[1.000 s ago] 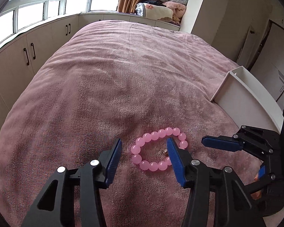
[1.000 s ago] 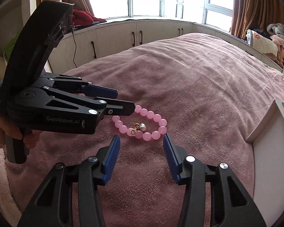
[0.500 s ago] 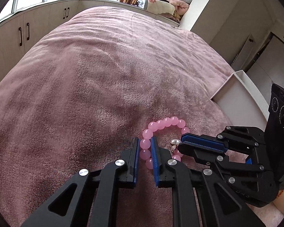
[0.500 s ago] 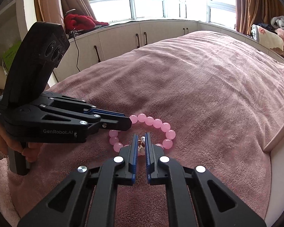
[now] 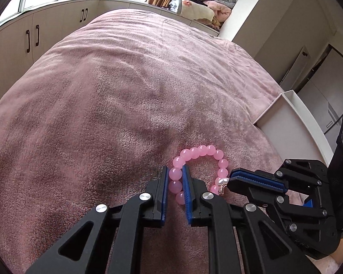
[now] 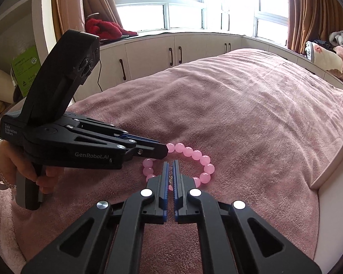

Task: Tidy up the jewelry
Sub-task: 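Grasp the pink bead bracelet with left tool while right tool grasps its charm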

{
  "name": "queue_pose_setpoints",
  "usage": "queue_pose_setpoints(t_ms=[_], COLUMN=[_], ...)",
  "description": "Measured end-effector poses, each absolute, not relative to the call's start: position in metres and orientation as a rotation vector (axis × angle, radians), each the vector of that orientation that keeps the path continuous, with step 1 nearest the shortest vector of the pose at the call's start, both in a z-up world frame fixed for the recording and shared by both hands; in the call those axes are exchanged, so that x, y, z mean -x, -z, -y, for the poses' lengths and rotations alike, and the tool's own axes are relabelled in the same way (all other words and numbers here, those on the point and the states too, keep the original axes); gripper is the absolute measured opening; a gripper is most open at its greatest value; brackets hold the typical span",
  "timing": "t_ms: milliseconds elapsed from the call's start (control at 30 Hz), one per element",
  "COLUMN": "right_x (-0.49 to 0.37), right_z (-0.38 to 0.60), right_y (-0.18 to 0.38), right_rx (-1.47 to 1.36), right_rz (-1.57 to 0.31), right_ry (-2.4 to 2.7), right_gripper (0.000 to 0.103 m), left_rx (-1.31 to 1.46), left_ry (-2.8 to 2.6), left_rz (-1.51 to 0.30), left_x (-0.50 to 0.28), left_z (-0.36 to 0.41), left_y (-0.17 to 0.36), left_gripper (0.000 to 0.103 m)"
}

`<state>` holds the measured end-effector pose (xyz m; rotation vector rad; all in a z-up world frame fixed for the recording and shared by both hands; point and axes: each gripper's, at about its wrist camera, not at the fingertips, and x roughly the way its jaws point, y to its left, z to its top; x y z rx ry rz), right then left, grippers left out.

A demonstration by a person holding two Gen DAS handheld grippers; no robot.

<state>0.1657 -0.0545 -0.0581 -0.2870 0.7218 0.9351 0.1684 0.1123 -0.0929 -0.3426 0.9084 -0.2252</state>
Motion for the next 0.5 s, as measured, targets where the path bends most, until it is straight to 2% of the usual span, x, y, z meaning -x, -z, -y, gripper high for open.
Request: queue_pose_setpoints(t_ms=[267, 500], right_x=[-0.167, -0.163], right_z=[0.079, 0.071], right_y=[0.035, 0.057], right_rx=[0.2, 0.292], right_rz=[-0.694, -0.778], right_ry=[-0.898, -0.885], right_gripper=[0.002, 0.004], left_rx=[0.354, 0.342], left_ry=[0.238, 0.222], left_rz=[-0.842, -0.838], left_x=[-0.153, -0.145], left_z=[-0.113, -0.109], left_y=[0.065, 0.058], left_gripper=[0.017, 0.017])
